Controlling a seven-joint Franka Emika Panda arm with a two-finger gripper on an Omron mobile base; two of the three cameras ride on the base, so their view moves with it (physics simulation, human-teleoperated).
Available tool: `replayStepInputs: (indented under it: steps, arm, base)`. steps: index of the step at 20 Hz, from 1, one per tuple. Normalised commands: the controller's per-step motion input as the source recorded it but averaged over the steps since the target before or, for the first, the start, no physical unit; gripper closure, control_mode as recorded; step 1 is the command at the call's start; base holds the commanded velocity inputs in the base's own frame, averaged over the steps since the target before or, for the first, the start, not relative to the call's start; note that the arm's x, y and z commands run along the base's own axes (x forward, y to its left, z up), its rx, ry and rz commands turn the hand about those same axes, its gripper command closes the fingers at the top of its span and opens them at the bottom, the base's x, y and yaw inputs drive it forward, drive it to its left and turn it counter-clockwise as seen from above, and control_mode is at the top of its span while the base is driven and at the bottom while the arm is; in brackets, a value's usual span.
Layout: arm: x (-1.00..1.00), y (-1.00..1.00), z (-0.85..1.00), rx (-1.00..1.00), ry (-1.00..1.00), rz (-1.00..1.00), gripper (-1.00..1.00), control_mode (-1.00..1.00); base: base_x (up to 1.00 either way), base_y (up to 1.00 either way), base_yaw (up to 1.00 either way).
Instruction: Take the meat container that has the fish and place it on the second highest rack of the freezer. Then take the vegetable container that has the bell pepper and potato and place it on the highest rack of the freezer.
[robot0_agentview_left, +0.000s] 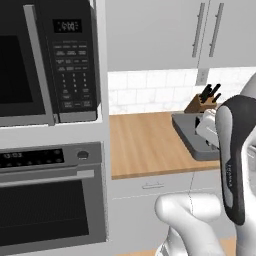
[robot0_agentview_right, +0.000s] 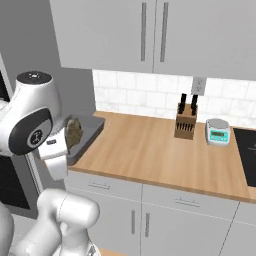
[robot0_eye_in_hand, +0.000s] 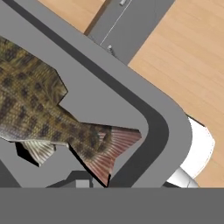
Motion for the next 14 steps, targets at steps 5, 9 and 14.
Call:
replayStepInputs:
  steps: [5,9,14]
  arm:
    - [-0.7,0.0,0.03,0.0,0.0,0.0,1.0,-1.0]
    - [-0.32,0.0,0.0,0.0,-0.03,0.0,1.0,1.0]
    - [0.0,0.0,0.0,0.0,0.0,0.0,1.0,1.0]
  base:
    - [0.0,0.0,0.0]
    - [-0.5,0.0,0.0]
    - [-1.0,0.06,-0.01]
